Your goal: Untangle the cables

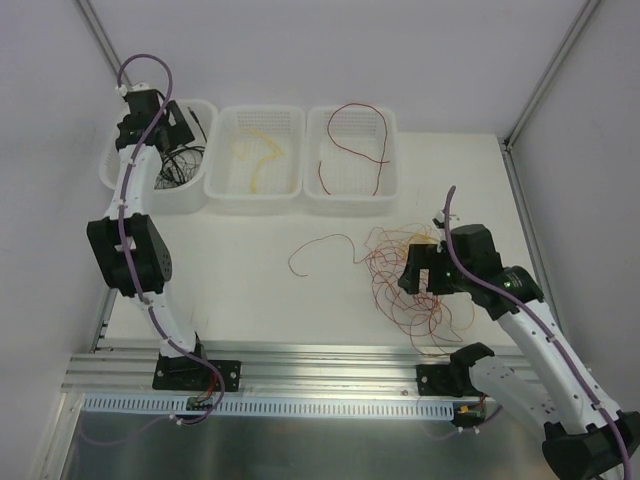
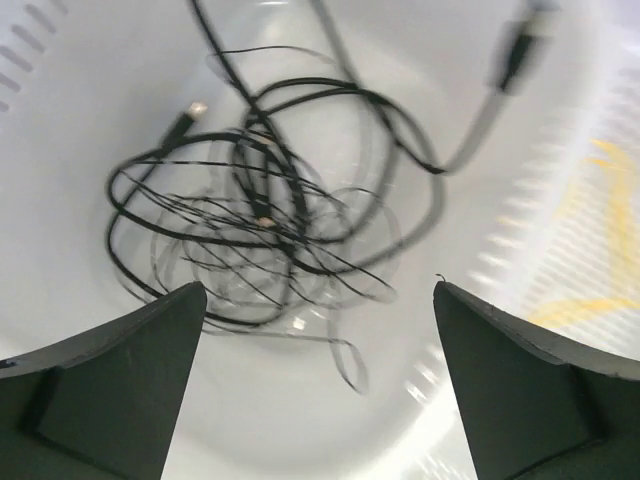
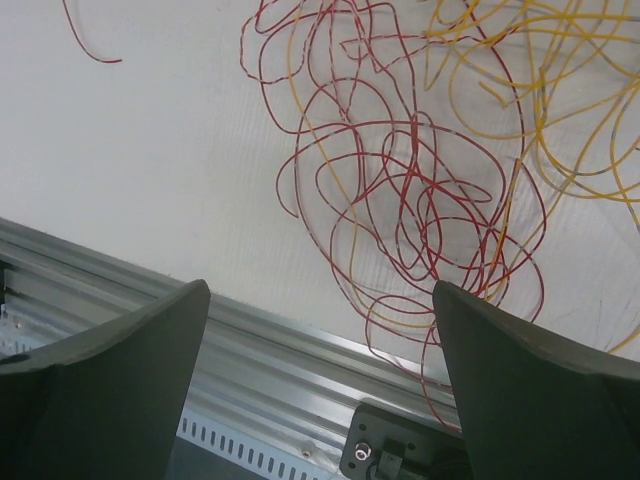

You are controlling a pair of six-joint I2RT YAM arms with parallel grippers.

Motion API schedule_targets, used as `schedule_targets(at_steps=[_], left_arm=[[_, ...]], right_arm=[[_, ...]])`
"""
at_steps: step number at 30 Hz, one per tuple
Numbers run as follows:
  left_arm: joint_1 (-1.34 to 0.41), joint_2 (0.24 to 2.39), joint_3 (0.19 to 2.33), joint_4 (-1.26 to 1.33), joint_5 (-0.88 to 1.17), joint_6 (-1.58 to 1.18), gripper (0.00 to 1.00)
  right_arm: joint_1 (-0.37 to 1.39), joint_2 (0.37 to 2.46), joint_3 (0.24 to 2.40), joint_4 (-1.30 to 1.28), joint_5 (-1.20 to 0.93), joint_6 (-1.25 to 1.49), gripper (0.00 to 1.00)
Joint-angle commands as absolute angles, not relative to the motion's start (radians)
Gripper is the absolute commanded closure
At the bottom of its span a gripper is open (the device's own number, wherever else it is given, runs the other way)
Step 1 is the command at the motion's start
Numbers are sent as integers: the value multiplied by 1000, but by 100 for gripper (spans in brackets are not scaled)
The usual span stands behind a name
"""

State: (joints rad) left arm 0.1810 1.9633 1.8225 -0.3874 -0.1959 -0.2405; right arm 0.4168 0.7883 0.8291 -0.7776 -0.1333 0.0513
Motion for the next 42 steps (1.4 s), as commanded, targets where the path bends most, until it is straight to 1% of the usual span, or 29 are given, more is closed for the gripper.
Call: schedule_targets(at_steps=[1, 4, 5, 6, 9, 12, 13, 16, 20, 21, 23, 24, 26, 27, 29, 31, 34, 36, 37, 38, 40, 42], left_arm=[[118, 1719, 1744, -377, -63, -304, 1], [43, 1582, 1603, -379, -2, -336, 1], [3, 1545, 1524, -379, 20, -351, 1], [-27, 1475, 1482, -379, 35, -359, 1], [-119, 1360, 1335, -377, 89, -371, 1], [-161, 1268, 1215, -379, 144, -362, 1], [-163, 1244, 1188, -379, 167, -359, 1], [-164, 1164, 1085, -379, 221, -333, 1], [-164, 1109, 994, -376, 206, -299, 1], [-164, 1111, 980, -374, 216, -298, 1], [-163, 1121, 980, -373, 261, -304, 1], [-164, 1129, 988, -373, 277, -301, 1], [-164, 1132, 988, -370, 285, -302, 1], [-163, 1132, 986, -371, 285, -296, 1], [-164, 1126, 976, -371, 285, -295, 1], [-164, 1117, 968, -367, 290, -298, 1], [-163, 1114, 959, -361, 316, -310, 1], [-164, 1123, 954, -354, 350, -317, 1], [-164, 1129, 954, -348, 365, -327, 1], [-169, 1135, 954, -347, 380, -330, 1], [-184, 1157, 956, -344, 420, -333, 1], [-202, 1181, 959, -339, 448, -333, 1]], right_arm=[[420, 805, 838, -789, -58, 80, 0], [420, 848, 802, -773, -11, 90, 0], [420, 865, 795, -764, -6, 92, 1], [420, 888, 787, -758, -6, 95, 0], [419, 962, 741, -695, -6, 124, 0], [423, 1028, 683, -603, -17, 153, 4], [428, 1048, 672, -583, -28, 158, 9], [480, 1124, 667, -523, -32, 185, 13], [641, 1264, 739, -447, -52, 291, 14], [719, 1331, 780, -396, -61, 349, 14], [800, 1411, 846, -359, -51, 400, 14], [869, 1496, 944, -350, -45, 426, 13], [948, 1567, 1052, -380, -12, 428, 12], [965, 1603, 1163, -394, -8, 422, 11], [982, 1667, 1253, -432, 35, 403, 10], [980, 1690, 1345, -469, 57, 375, 10], [983, 1678, 1410, -587, 113, 322, 8], [982, 1614, 1398, -661, 156, 273, 8], [980, 1585, 1388, -685, 213, 255, 8], [979, 1522, 1365, -733, 244, 233, 7], [973, 1462, 1338, -778, 338, 218, 5], [947, 1377, 1276, -814, 377, 219, 4]])
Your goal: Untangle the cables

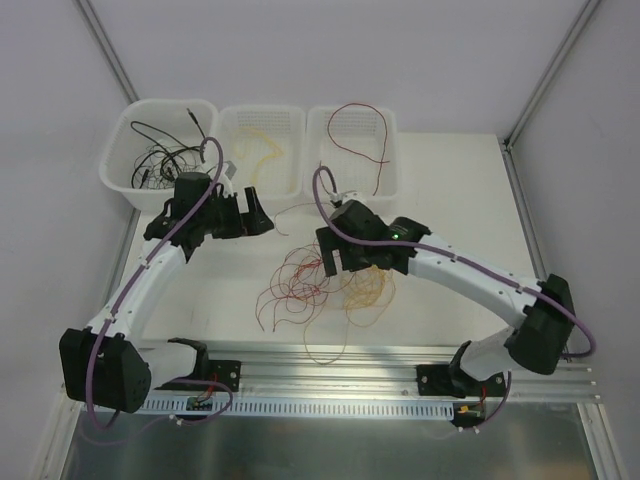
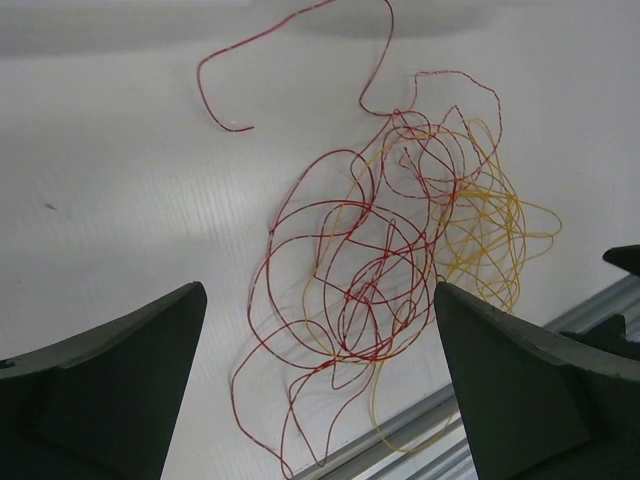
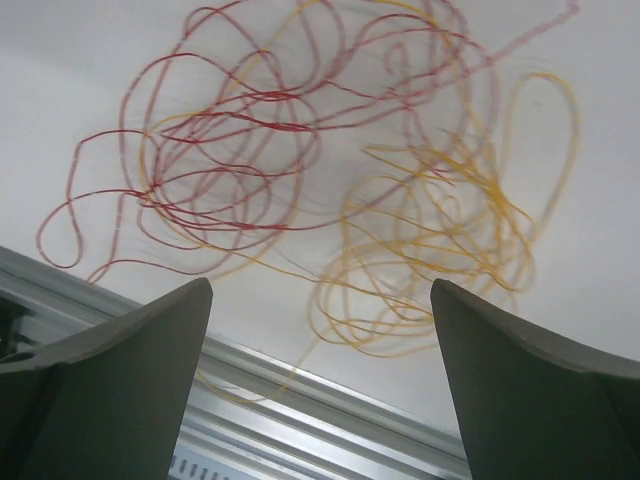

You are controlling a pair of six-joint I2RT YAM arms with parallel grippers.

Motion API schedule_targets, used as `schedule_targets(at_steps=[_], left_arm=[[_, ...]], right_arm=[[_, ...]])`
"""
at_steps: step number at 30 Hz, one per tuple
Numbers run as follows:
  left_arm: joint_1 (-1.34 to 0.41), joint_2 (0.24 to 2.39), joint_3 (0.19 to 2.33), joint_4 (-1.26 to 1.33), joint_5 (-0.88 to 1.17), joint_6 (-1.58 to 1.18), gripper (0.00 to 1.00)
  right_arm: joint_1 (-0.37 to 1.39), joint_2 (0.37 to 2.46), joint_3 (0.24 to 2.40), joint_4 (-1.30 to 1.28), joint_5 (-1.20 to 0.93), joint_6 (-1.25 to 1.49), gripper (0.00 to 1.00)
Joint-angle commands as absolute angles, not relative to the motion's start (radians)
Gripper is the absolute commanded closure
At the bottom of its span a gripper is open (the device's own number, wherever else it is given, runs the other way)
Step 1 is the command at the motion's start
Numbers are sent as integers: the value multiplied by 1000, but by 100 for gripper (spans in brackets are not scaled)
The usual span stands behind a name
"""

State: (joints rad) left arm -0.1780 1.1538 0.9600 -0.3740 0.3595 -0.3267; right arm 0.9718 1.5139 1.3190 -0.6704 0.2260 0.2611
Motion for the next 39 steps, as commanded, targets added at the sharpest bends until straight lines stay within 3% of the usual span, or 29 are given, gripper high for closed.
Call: schedule_targets(at_steps=[1, 10, 19, 23, 25, 28, 29, 32, 35, 39], left_arm=[[-225, 1190, 959, -339, 457, -330, 1], [-416, 1307, 966, -334, 459, -298, 1], [-555, 1422, 983, -337, 316, -265, 1], [-600, 1489, 994, -342, 244, -261, 1], [-615, 1511, 997, -345, 213, -267, 2], [-626, 1542, 1002, -353, 184, -265, 4], [-629, 1551, 1002, -354, 176, -265, 5], [-634, 1555, 1003, -354, 169, -262, 7], [-638, 1565, 1003, -357, 166, -259, 12], [-640, 1589, 1006, -365, 156, -264, 29]], right_arm=[[930, 1350, 1247, -818, 391, 222, 3], [804, 1275, 930, -574, 226, 337, 0], [799, 1454, 865, -377, 235, 365, 0], [801, 1508, 854, -356, 250, 371, 6], [801, 1517, 851, -357, 258, 370, 16], [801, 1503, 839, -362, 276, 368, 46], [801, 1496, 836, -368, 282, 368, 66], [801, 1460, 839, -400, 302, 359, 99], [801, 1404, 844, -432, 308, 345, 99], [804, 1329, 865, -472, 301, 341, 99]])
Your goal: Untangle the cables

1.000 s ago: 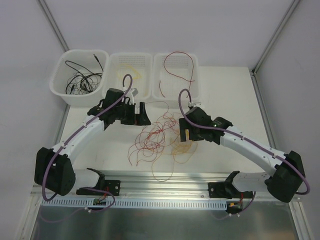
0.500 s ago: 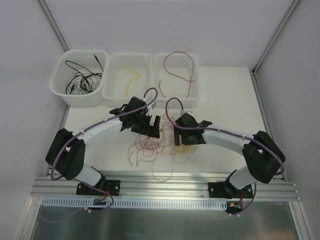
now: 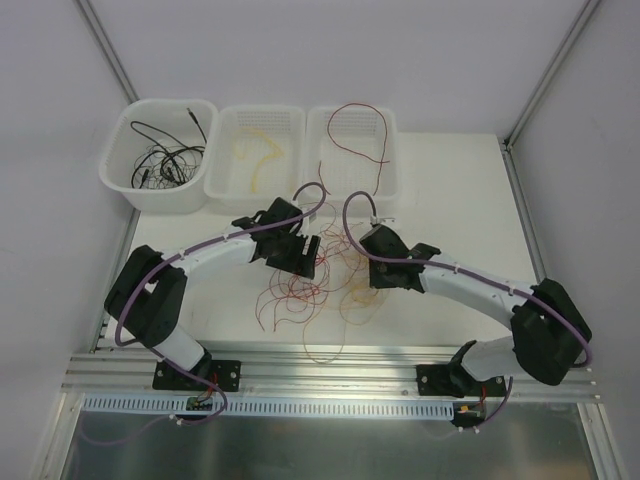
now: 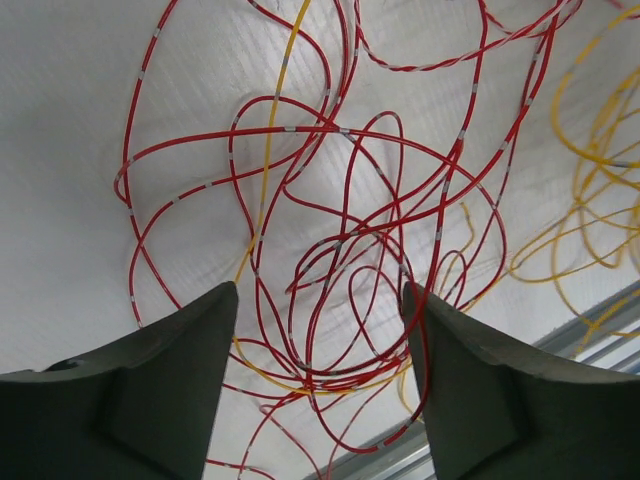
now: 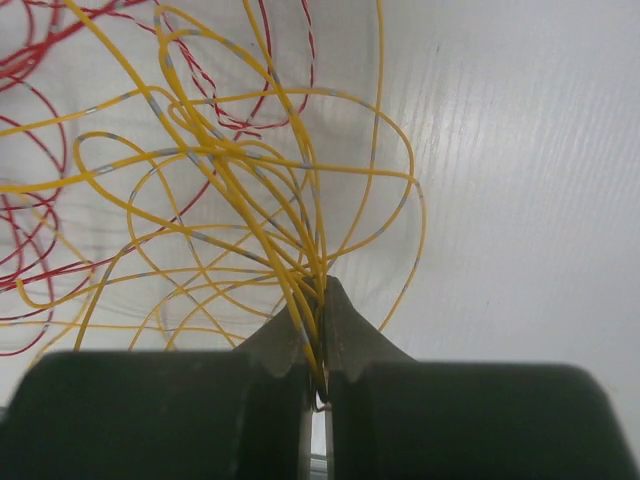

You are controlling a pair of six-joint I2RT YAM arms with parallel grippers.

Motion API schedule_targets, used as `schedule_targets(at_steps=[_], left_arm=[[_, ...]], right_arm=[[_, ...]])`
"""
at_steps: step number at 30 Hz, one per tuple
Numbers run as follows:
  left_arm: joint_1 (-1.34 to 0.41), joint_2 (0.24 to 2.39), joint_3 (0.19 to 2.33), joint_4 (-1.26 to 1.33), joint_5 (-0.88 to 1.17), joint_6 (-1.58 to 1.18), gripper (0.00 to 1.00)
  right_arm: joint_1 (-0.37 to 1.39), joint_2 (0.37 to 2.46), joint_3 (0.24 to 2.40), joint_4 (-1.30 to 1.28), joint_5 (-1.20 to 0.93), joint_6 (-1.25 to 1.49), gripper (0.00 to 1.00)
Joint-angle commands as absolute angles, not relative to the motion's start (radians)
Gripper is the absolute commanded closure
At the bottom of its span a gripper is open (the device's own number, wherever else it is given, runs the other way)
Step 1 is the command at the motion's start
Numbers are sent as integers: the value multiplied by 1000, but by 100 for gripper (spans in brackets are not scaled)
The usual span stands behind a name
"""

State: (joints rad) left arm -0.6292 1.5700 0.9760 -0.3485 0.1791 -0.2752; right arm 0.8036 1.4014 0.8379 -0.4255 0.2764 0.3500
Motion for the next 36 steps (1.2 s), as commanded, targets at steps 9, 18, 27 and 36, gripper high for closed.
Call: schedule_targets(at_steps=[9, 18, 27, 36], left_arm=[[-641, 1635, 1052, -448, 49, -252, 82], [-603, 1566, 1089, -564, -225, -193, 100], [-382, 1451, 1077, -601, -262, -173, 100], [-339, 1397, 1069, -601, -153, -169, 100]], right_arm=[[790, 1080, 957, -668, 380, 281, 99], [467, 778, 1090, -919, 557, 126, 99], [181, 765, 1278, -974, 537, 15, 99], [146, 831, 1114, -942, 182, 63, 97]])
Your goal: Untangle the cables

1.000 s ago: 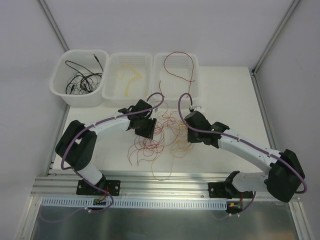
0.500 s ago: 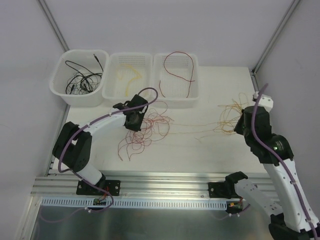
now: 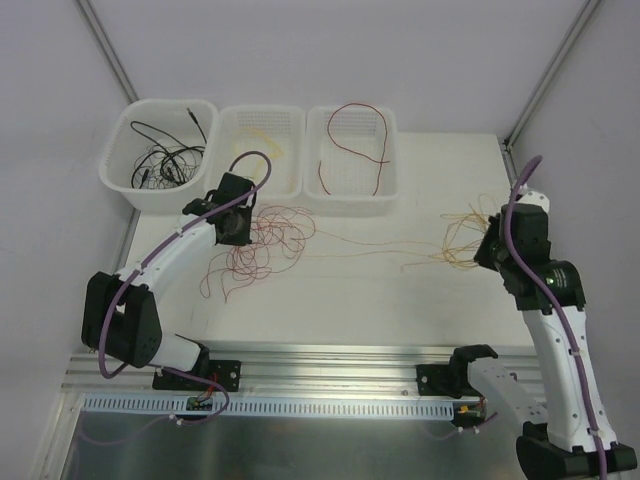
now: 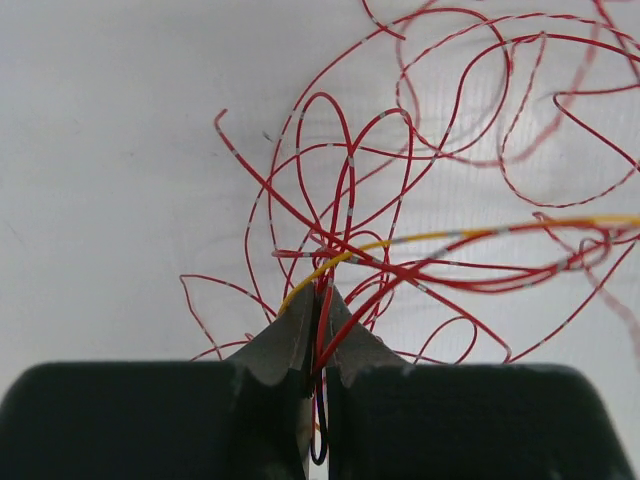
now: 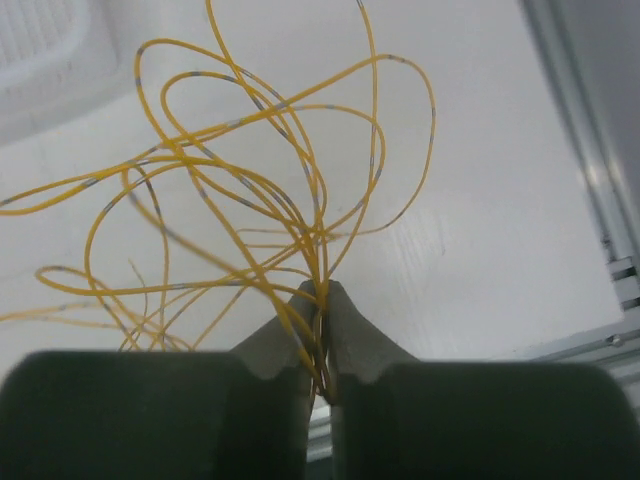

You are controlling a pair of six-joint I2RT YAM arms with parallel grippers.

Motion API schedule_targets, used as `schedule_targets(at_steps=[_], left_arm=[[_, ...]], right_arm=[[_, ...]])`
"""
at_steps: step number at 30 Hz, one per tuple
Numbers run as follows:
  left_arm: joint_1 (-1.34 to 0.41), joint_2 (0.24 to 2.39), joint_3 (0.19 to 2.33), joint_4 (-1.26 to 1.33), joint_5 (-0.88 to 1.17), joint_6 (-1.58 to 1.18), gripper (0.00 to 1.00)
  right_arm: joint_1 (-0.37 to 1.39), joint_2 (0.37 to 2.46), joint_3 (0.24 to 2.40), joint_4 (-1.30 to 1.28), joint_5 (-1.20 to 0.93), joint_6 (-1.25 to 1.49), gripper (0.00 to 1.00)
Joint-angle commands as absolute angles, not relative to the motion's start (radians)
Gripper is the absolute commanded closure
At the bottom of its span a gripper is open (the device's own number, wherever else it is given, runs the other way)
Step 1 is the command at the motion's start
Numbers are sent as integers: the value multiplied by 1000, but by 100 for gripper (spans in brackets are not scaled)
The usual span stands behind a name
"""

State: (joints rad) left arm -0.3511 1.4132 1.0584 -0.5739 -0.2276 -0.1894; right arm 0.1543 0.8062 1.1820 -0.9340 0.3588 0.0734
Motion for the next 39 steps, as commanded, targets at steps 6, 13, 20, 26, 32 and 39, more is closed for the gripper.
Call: schedule_targets(at_steps=[6, 13, 20, 26, 32, 39], left_arm=[[-342, 1399, 1072, -578, -2, -163, 100], [-356, 1355, 1055, -551, 55, -141, 100], [-365, 1342, 1049, -545, 66, -130, 100], [-370, 1333, 1046, -543, 67, -132, 100], [-370, 1342, 1048, -545, 64, -133, 100], [-368, 1350, 1049, -545, 67, -135, 100]], right_arm=[[217, 882, 1011, -936, 20, 49, 44], [452, 900, 1054, -827, -31, 35, 23], [667, 1137, 1078, -536, -100, 55, 27], [768, 1391, 1206, -442, -80, 29, 29], [860, 1546, 1226, -278, -202, -24, 30], [937, 1706, 1204, -78, -382, -147, 30]])
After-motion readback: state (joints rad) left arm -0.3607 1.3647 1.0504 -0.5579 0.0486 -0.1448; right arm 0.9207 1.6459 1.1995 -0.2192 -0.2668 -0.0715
